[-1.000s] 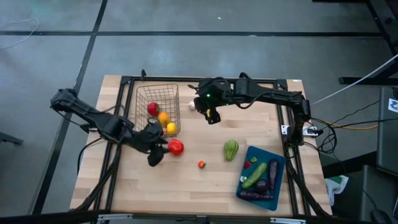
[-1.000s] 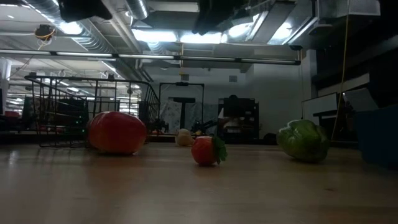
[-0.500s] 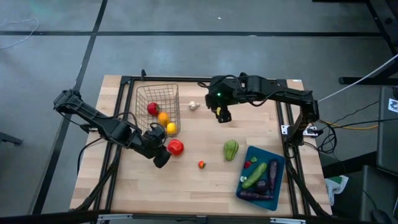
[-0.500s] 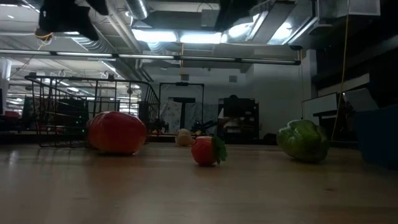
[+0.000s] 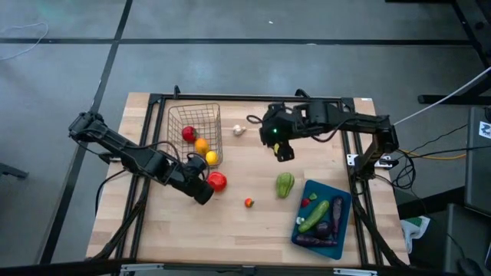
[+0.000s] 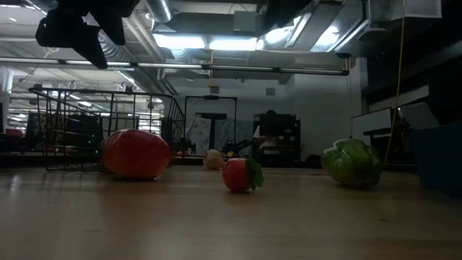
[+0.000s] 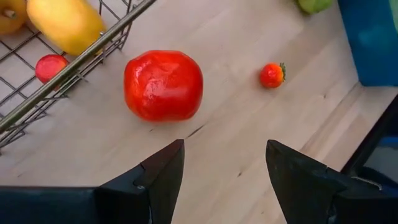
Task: Sort produce into baskets
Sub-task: Put the orange persimmon into the wire basket
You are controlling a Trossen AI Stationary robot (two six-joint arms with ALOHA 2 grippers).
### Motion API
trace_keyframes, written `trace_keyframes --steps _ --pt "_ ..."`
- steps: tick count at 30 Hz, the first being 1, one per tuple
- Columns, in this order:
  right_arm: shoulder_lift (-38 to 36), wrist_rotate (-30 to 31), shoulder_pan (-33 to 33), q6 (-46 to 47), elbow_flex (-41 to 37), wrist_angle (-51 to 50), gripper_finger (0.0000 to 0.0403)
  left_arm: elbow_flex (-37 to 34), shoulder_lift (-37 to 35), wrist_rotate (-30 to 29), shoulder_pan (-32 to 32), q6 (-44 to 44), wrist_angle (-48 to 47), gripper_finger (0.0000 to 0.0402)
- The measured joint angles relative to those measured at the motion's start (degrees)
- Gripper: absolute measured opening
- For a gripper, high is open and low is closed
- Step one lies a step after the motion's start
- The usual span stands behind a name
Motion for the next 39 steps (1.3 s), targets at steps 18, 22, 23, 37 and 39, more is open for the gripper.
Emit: trace_keyframes --steps 18,22,23,37,39 --pt "-14.28 1.03 10.78 15.48 -33.26 17.59 0.0388 0.0 -0.01 0.05 0.04 -1.37 0.55 0.0222" --pt "-14.34 1.01 12.49 17.43 -37.61 21.66 0.0388 0.0 -0.01 0.02 0.07 -0.19 0.54 0.0222" --pt "-14.34 1.03 12.89 17.55 -38.78 23.31 0.0388 0.0 -0.03 0.01 0.07 0.27 0.55 0.0222" --pt "-14.34 0.83 14.99 19.2 -46.47 36.59 0.0388 0.0 -0.03 0.59 2.46 1.14 -0.16 0.0323" --pt "-14.32 0.6 15.01 19.27 -46.53 36.56 0.0388 0.0 0.19 0.6 2.6 1.08 -0.14 0.0342"
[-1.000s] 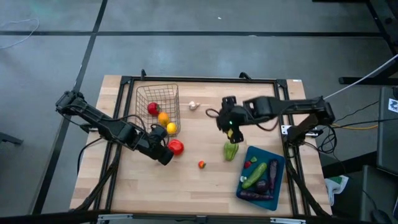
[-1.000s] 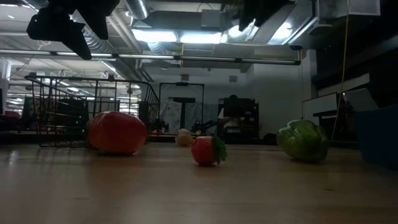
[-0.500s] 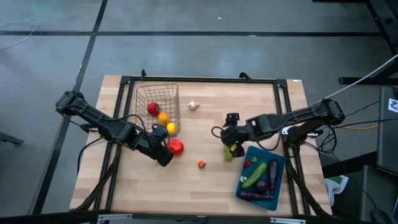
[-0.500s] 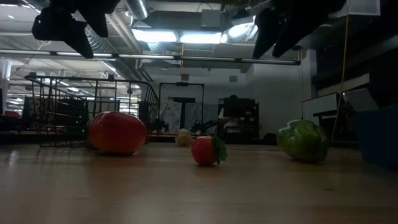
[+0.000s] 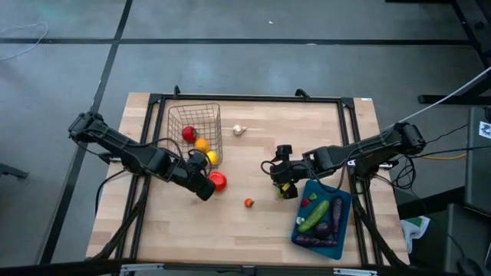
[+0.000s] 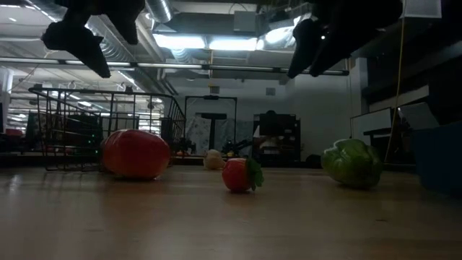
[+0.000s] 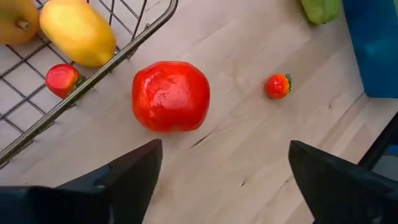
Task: Sort produce into baskets
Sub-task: Put the orange persimmon into the wire basket
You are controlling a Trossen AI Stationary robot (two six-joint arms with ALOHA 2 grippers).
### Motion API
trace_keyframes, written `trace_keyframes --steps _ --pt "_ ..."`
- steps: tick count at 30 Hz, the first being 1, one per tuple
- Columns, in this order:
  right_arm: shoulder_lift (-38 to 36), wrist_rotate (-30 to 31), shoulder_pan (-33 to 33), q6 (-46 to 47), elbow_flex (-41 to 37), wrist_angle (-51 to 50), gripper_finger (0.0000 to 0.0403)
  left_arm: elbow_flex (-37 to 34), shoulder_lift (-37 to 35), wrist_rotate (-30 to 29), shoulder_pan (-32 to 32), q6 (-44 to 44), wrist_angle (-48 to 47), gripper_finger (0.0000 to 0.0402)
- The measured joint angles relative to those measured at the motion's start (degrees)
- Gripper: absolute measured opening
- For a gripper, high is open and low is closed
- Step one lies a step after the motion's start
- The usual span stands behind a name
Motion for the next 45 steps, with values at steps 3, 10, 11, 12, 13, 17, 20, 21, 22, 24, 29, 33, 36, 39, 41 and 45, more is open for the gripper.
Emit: trace_keyframes --steps 3,10,11,12,13,17,20,21,22,24,29,33,36,39,41,45 --pt "-0.01 -0.64 0.0 0.0 -0.02 -0.01 0.0388 0.0 1.36 0.0 -0.08 -1.96 0.06 0.0365" --pt "0.0 -1.25 0.0 -0.06 -0.02 -0.01 0.0388 0.0 6.01 -0.06 -2.09 -1.68 0.91 0.0384" --pt "0.01 -1.24 0.0 -0.18 -0.02 -0.01 0.0388 0.0 6.75 -0.06 -2.52 -1.68 1.14 0.0384" --pt "0.01 -1.26 0.0 -0.22 -0.02 -0.01 0.0388 0.0 7.6 -0.1 -2.91 -1.67 1.63 0.0384" --pt "0.01 -1.25 0.0 -0.22 -0.02 -0.01 0.0388 0.0 8.39 -0.11 -3.24 -1.66 2.26 0.0384" --pt "0.01 -1.26 -0.01 -0.22 -0.02 -0.01 0.0388 0.0 11.35 -0.1 -4.08 -5.99 3.67 0.0384" --pt "0.01 -1.26 -0.02 -0.22 -0.02 -0.01 0.0388 0.0 13.32 -0.34 -4.09 -11.36 3.58 0.0384" --pt "0.03 -1.26 -0.02 -0.22 -0.02 -0.01 0.0388 0.0 13.9 -0.7 -4.08 -13.26 3.64 0.0384" --pt "0.03 -1.26 -0.02 -0.22 -0.02 0.01 0.0388 0.0 14.34 -1.33 -4.09 -15.04 3.74 0.0384" --pt "0.03 -1.26 -0.02 -0.24 -0.02 0.01 0.0388 0.0 15.41 -2.96 -4.09 -18.19 3.78 0.0384" --pt "0.03 -1.28 -0.02 -0.24 -0.02 0.05 0.0388 0.0 17.48 -6.14 -4.0 -22.15 3.92 0.0384" --pt "0.03 -1.28 -0.02 -0.24 -0.02 0.14 0.0388 0.0 18.46 -7.25 -3.85 -24.54 3.82 0.0384" --pt "0.03 -1.28 -0.02 -0.24 -0.02 0.21 0.0388 0.0 18.67 -8.57 -3.85 -26.07 3.84 0.0384" --pt "0.03 -1.28 -0.02 -0.26 -0.02 0.29 0.0388 0.0 18.73 -9.99 -3.85 -27.0 3.82 0.0384" --pt "0.03 -1.28 -0.03 -0.26 -0.02 0.42 0.0388 0.0 18.73 -11.11 -3.81 -27.48 3.78 0.0384" --pt "0.03 -1.28 -0.04 -0.26 -0.02 0.42 0.0388 0.0 18.73 -12.67 -3.53 -28.41 3.72 0.0384"
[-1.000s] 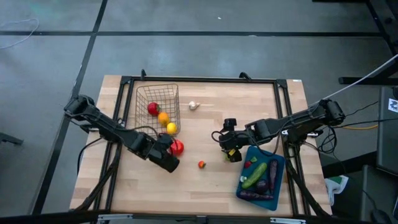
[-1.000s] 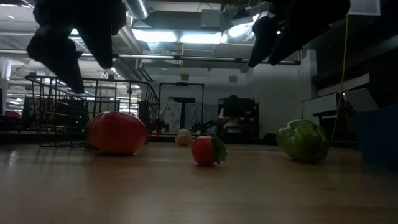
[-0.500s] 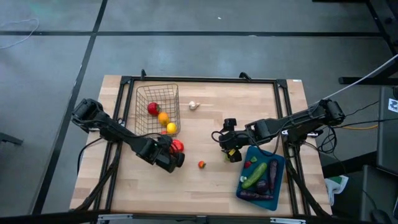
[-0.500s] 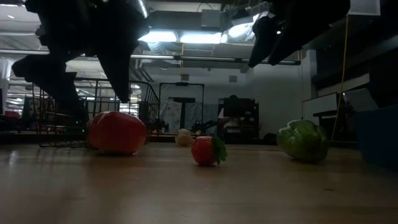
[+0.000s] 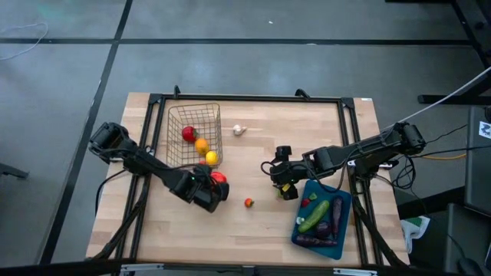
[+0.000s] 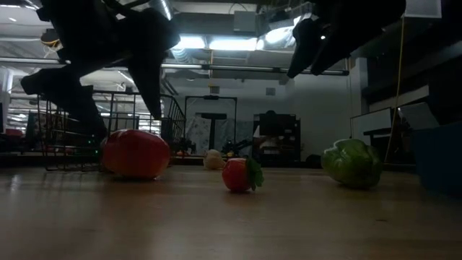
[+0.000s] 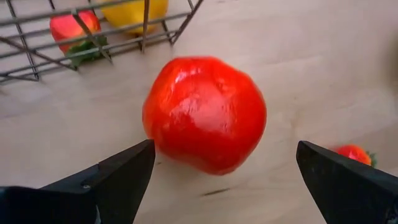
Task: Sort produce into baskets
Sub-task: Put the orange persimmon into the wire basket
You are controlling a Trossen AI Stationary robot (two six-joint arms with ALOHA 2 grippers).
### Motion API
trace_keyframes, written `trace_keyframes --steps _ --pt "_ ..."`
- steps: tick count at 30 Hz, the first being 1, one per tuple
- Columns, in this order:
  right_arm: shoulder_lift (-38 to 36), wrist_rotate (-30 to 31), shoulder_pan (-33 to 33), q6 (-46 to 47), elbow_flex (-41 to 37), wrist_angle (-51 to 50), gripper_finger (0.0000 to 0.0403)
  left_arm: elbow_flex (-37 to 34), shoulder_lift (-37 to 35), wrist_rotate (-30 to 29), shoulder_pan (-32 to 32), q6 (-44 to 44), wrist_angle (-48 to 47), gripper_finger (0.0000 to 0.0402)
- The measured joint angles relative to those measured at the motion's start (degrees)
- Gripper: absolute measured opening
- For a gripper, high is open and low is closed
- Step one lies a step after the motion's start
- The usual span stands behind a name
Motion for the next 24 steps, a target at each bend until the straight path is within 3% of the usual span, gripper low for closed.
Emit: trace_keyframes --steps 24 --pt "0.02 0.0 0.02 -0.02 0.0 0.0 0.0388 0.03 7.48 0.12 2.53 3.12 3.65 0.0384"
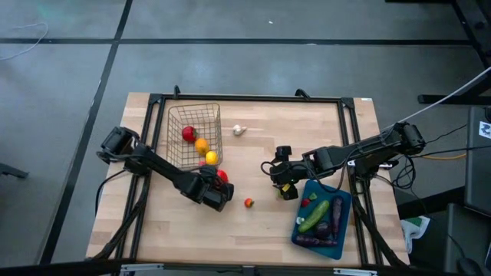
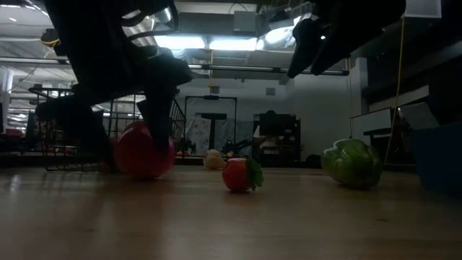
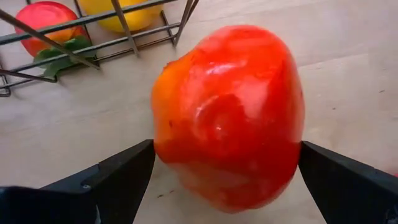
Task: Sort produce into baskets
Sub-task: Put the orange persimmon into the wire basket
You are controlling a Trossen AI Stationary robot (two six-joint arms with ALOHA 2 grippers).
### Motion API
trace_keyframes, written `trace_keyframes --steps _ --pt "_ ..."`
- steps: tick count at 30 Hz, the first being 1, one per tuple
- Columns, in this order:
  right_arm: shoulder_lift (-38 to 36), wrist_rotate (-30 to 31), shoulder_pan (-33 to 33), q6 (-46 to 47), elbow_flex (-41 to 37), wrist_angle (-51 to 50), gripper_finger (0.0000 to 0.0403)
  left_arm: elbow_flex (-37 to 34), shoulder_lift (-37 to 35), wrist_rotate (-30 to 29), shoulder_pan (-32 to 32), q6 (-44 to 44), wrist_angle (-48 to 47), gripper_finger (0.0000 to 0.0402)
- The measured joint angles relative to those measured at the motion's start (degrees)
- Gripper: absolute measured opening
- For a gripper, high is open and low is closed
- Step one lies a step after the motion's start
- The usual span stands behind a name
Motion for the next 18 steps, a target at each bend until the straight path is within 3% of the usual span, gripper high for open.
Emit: trace_keyframes --steps 13,18 --pt "0.0 0.0 0.0 0.01 0.0 0.0 0.0388 -0.01 0.61 -3.19 0.1 1.81 0.04 0.0381" --pt "0.0 -0.02 0.0 0.0 0.0 0.0 0.0388 0.0 0.59 -3.19 0.1 2.45 0.11 0.0341"
